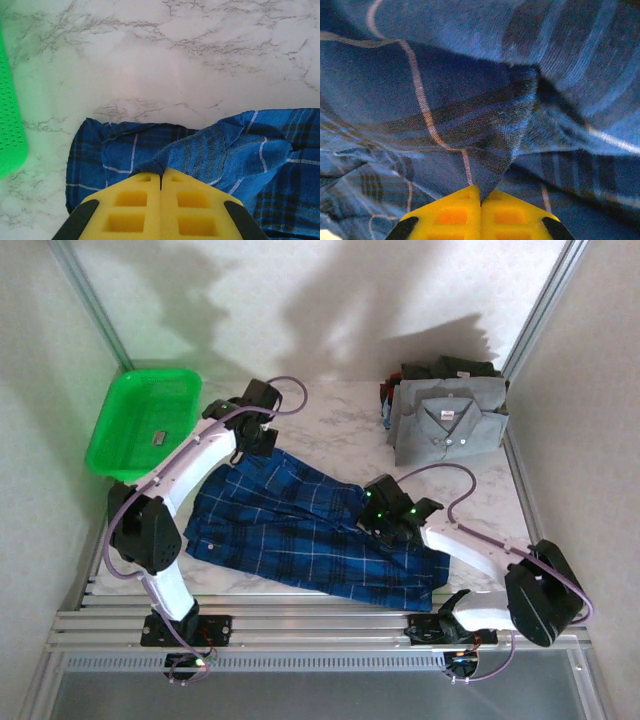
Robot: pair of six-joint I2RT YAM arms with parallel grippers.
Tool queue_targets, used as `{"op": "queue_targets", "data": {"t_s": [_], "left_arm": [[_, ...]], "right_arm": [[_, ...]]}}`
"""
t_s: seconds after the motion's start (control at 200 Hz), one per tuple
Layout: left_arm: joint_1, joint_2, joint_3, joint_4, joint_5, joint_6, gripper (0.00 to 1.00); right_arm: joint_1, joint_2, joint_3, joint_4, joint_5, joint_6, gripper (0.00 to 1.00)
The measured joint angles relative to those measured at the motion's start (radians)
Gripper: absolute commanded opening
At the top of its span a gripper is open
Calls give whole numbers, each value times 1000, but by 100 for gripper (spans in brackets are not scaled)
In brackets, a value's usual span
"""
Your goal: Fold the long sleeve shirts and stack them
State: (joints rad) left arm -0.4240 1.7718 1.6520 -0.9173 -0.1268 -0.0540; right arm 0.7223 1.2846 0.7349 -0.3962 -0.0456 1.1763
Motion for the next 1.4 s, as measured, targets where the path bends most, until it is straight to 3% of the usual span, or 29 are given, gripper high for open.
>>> {"op": "queue_targets", "data": {"t_s": [0.24, 0.986, 1.066, 1.261, 1.326, 1.401], "left_arm": [[0, 0, 0, 8, 3, 0, 0], [0, 18, -11, 18, 15, 6, 0], [-1, 25, -10, 18, 19, 6, 0], [-7, 31, -10, 19, 22, 6, 0], [-9, 31, -10, 19, 22, 6, 0], [-13, 32, -10, 19, 23, 6, 0]], "right_arm": [[119, -45, -54, -13, 4, 152, 0], [475, 74, -34, -2, 77, 769, 0], [499, 95, -34, 11, 85, 822, 6], [541, 118, 9, -11, 85, 885, 57], [548, 102, 38, -50, 89, 889, 65], [547, 50, 83, -143, 109, 867, 66]]}}
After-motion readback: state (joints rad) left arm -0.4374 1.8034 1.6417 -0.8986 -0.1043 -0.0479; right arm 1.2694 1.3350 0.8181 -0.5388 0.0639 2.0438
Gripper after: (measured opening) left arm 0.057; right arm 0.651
